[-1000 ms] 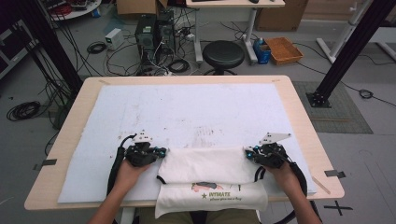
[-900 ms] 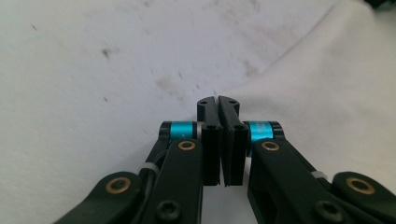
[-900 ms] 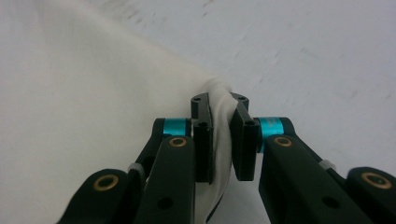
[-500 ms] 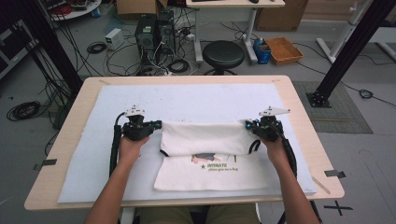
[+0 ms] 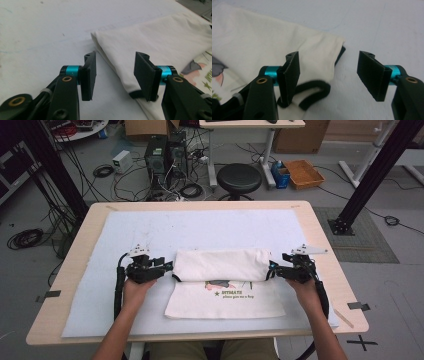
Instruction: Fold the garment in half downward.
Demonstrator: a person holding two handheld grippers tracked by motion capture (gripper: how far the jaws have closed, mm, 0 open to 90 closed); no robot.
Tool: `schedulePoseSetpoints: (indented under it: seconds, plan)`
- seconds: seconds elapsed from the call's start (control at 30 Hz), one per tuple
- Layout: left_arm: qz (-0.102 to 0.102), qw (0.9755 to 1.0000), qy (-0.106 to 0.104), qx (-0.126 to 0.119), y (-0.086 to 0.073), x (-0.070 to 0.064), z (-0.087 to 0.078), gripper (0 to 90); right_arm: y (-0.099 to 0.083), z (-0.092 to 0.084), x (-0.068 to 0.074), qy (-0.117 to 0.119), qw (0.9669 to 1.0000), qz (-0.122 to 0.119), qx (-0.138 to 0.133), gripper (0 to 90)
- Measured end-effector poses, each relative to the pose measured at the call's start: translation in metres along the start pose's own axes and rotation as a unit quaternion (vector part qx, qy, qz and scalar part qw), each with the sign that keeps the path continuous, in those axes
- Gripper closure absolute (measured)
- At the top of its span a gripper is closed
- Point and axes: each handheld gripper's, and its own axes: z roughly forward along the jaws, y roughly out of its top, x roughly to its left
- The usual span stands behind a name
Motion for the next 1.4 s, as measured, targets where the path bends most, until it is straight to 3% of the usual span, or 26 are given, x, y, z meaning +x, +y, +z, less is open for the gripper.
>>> schedulePoseSetpoints:
  seconds: [0.13,0.27,0.37,0.4,0.47,0.53,0.6,0.8,0.93,1.07,1.23,1.4]
  plan:
    - [-0.003,0.9999,-0.016,-0.001,0.0,-0.008,-0.001,52.0,-0.01,-0.004,0.002,0.021,0.9994,0.026,-0.005,42.0]
    - [-0.001,0.9998,-0.008,0.018,-0.004,-0.013,0.007,48.2,-0.006,0.004,0.015,0.022,0.9996,-0.01,0.017,45.8]
    - [0.007,0.999,-0.006,0.044,-0.007,-0.015,0.016,48.0,-0.007,0.017,0.022,-0.005,0.9979,-0.039,0.051,49.6]
    - [0.012,0.9985,-0.001,0.053,-0.008,-0.016,0.019,50.5,-0.008,0.02,0.023,-0.012,0.9966,-0.049,0.065,52.8]
    - [0.022,0.9976,0.011,0.065,-0.009,-0.018,0.021,65.2,-0.01,0.024,0.024,-0.009,0.9946,-0.065,0.081,63.7]
    - [0.036,0.9972,0.015,0.064,-0.009,-0.02,0.02,79.4,-0.009,0.021,0.025,-0.01,0.9944,-0.079,0.07,78.8]
    - [0.042,0.9975,0.013,0.055,-0.008,-0.021,0.017,83.8,-0.007,0.014,0.024,-0.002,0.9953,-0.079,0.056,84.9]
    - [0.032,0.9992,-0.022,0.012,-0.004,-0.026,-0.003,85.2,-0.009,-0.004,0.024,0.023,0.9967,-0.073,0.026,85.5]
    - [0.042,0.9977,-0.054,0.005,-0.008,-0.033,-0.023,85.2,-0.01,-0.026,0.025,0.048,0.9968,-0.063,0.004,85.6]
    - [0.037,0.9957,-0.084,-0.006,-0.014,-0.038,-0.041,85.3,-0.025,-0.053,0.03,0.073,0.9953,-0.065,-0.003,85.6]
    - [0.056,0.9917,-0.114,0.016,-0.032,-0.051,-0.056,85.3,-0.047,-0.077,0.039,0.09,0.9934,-0.071,0.003,85.6]
    - [0.076,0.9872,-0.129,0.055,-0.049,-0.065,-0.061,85.3,-0.061,-0.086,0.046,0.09,0.9925,-0.078,0.028,85.6]
